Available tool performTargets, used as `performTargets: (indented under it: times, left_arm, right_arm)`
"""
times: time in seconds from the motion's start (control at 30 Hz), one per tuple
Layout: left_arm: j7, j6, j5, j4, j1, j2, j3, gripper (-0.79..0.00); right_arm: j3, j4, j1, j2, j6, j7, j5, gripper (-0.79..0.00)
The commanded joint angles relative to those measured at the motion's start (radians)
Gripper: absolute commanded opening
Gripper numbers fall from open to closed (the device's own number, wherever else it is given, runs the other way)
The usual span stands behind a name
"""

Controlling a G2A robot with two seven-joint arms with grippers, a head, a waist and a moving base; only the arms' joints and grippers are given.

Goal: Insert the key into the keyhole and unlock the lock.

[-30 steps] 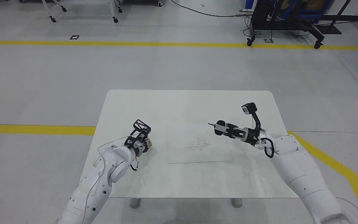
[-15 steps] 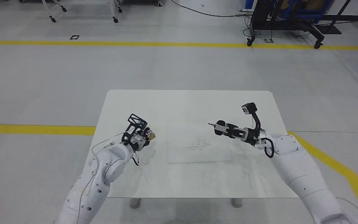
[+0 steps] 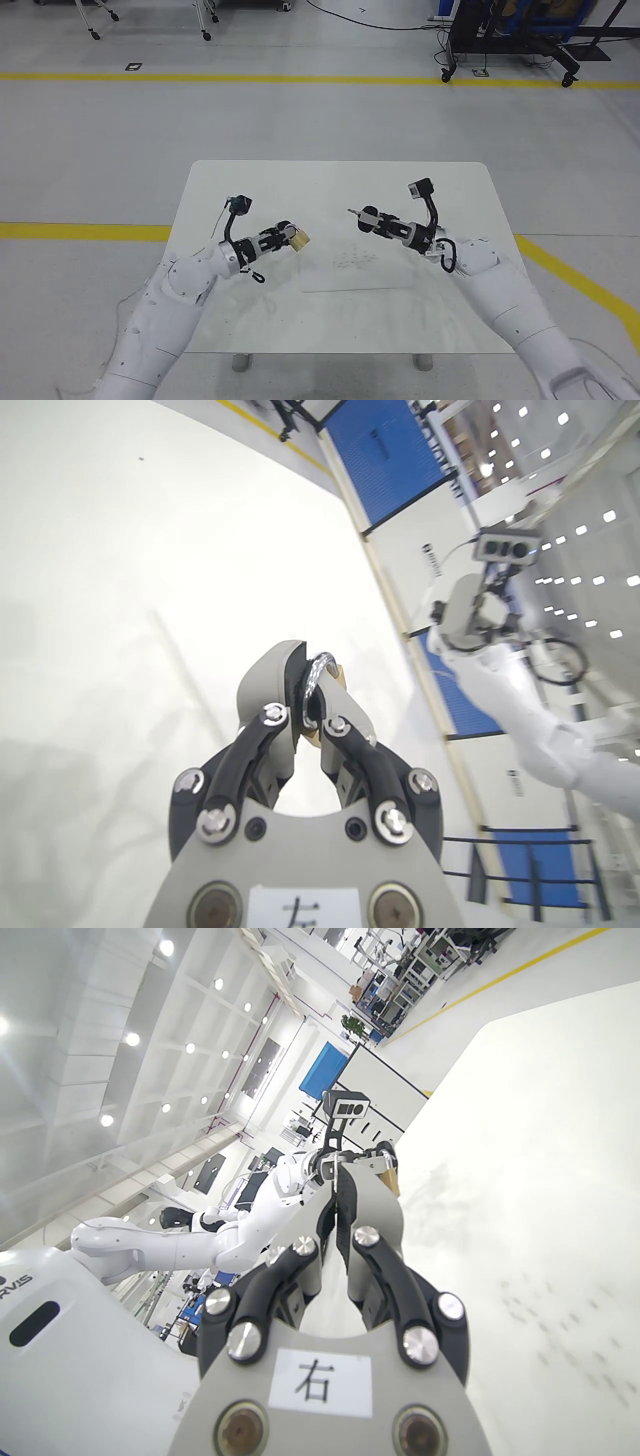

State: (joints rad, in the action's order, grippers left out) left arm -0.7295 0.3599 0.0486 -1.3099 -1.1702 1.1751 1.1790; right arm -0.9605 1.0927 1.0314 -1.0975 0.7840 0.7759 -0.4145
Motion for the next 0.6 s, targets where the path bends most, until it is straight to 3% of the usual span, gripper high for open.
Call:
performTargets:
  times: [0.0, 0.1, 0.4, 0.57]
  left_arm:
    - [-0.025, 0.006, -0.098, 0.039, 0.033, 0.005, -0.006, -0.785]
    - [-0.017, 0.031, -0.073, 0.083, 0.086, 0.007, -0.009, -0.785]
    - [-0.011, 0.034, -0.06, 0.083, 0.086, 0.007, -0.011, -0.785]
    - [-0.057, -0.145, -0.174, 0.094, 0.087, 0.015, -0.024, -0.785]
  right_arm:
    - [0.015, -0.015, -0.016, -0.011, 0.009, -0.026, -0.011, -0.785]
    - [0.023, -0.026, -0.027, -0.019, 0.013, -0.043, -0.02, -0.785]
    - [0.023, -0.026, -0.027, -0.019, 0.013, -0.043, -0.02, -0.785]
    - [0.036, 0.003, -0.021, -0.026, -0.031, -0.084, 0.021, -0.785]
